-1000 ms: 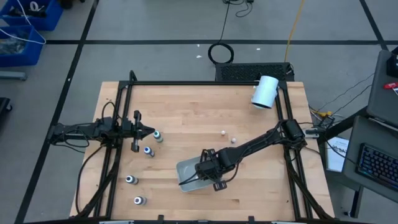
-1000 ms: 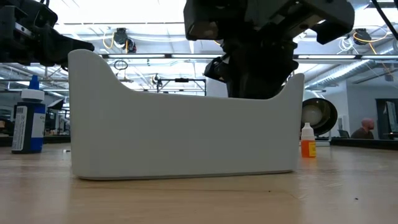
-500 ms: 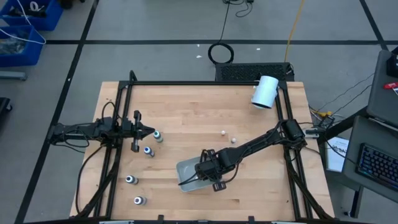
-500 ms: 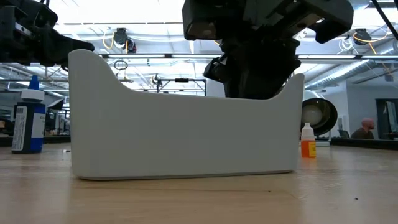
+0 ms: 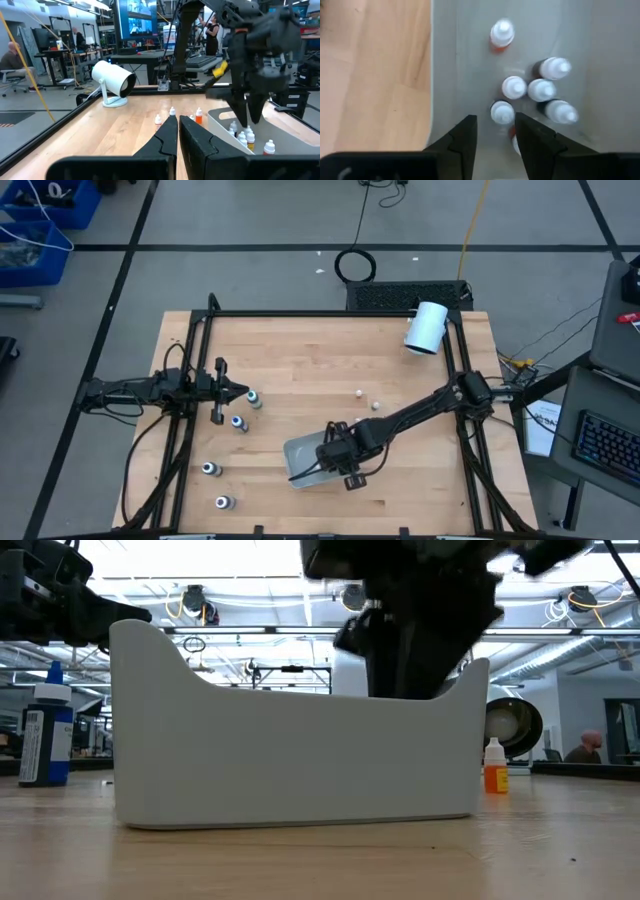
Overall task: Pick & Place food coloring
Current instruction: Put the small blue food coloring bottle in the gray bin, then put the small orange food coloring bottle in the gray bin
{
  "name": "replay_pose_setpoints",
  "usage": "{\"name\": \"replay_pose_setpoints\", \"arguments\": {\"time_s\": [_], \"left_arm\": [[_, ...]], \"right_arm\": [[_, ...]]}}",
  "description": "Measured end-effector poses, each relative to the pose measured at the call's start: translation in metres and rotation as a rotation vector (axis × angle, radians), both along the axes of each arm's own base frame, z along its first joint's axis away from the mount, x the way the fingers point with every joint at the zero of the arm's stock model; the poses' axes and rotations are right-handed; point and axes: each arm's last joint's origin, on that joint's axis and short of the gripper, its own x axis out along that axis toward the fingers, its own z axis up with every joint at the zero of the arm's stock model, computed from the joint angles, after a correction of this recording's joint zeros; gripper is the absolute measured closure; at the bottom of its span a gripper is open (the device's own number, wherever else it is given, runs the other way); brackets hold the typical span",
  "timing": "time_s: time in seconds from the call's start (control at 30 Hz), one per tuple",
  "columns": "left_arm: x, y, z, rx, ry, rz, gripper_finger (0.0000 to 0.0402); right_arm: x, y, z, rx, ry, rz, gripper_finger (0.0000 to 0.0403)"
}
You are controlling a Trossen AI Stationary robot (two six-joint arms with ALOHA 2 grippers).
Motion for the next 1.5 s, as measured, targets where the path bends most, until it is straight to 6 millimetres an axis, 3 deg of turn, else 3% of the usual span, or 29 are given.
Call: {"name": "replay_pose_setpoints", "arguments": {"time_s": [0.3,0.5,0.63,0.93,1.3,1.5], "left_arm": [[0.0,0.0,0.0,0.0,0.0,0.0,0.0376],[0.0,0.0,0.0,0.0,0.0,0.0,0.0376],[0.0,0.0,0.0,0.0,-0.001,0.0,0.0376],[0.0,0.0,0.0,0.0,-0.001,0.0,0.0376],[0.0,0.0,0.0,0.0,-0.001,0.0,0.0376],[0.0,0.0,0.0,0.0,-0.001,0.0,0.0376]], "right_arm": [[-0.021,-0.009,0.059,0.042,-0.104,-0.018,0.0285],[-0.047,-0.022,0.069,-0.119,0.031,-0.129,0.0279],[-0.056,-0.028,0.06,-0.242,0.101,-0.154,0.0269],[-0.074,-0.053,0.011,-0.336,0.28,-0.217,0.025],[-0.084,-0.059,-0.016,-0.209,0.279,-0.236,0.0244],[-0.085,-0.061,-0.019,-0.21,0.278,-0.242,0.0243]]}}
